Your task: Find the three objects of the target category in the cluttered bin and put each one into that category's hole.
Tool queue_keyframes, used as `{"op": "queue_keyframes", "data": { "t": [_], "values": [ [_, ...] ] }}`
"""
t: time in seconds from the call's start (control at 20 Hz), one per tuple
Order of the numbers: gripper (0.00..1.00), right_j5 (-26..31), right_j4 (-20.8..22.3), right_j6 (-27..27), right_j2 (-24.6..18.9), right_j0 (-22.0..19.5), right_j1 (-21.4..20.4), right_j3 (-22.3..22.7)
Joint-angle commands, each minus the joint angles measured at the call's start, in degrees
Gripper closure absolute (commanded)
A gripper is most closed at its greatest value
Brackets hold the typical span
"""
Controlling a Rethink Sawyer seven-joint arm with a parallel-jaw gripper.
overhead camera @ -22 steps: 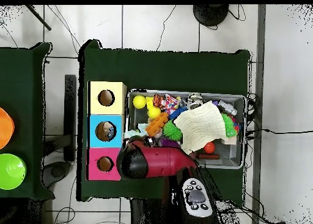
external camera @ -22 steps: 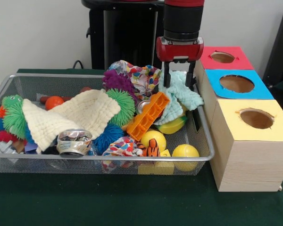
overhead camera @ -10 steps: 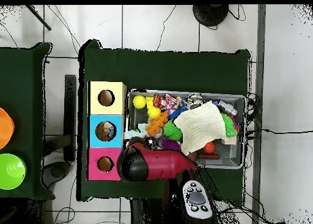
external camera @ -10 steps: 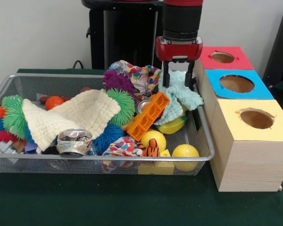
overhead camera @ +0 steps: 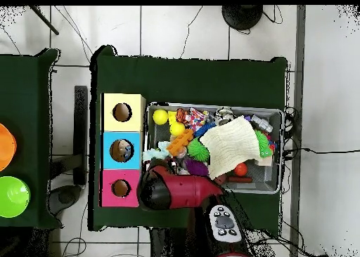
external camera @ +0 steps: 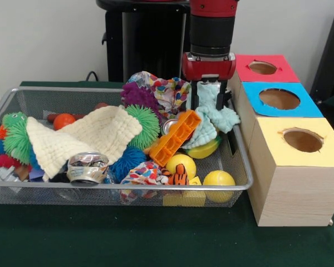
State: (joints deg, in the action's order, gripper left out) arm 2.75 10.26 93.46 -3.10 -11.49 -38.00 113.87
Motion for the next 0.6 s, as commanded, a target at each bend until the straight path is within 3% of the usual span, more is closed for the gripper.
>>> {"op": "queue_keyframes", "data": {
  "t": [0.05, 0.6],
  "values": [
    [0.0, -2.5, 0.0, 10.2, 0.3, 0.8, 3.0, 1.1],
    [0.0, -0.7, 0.0, 9.5, 0.6, 0.6, 0.3, 2.1]
  ]
}}
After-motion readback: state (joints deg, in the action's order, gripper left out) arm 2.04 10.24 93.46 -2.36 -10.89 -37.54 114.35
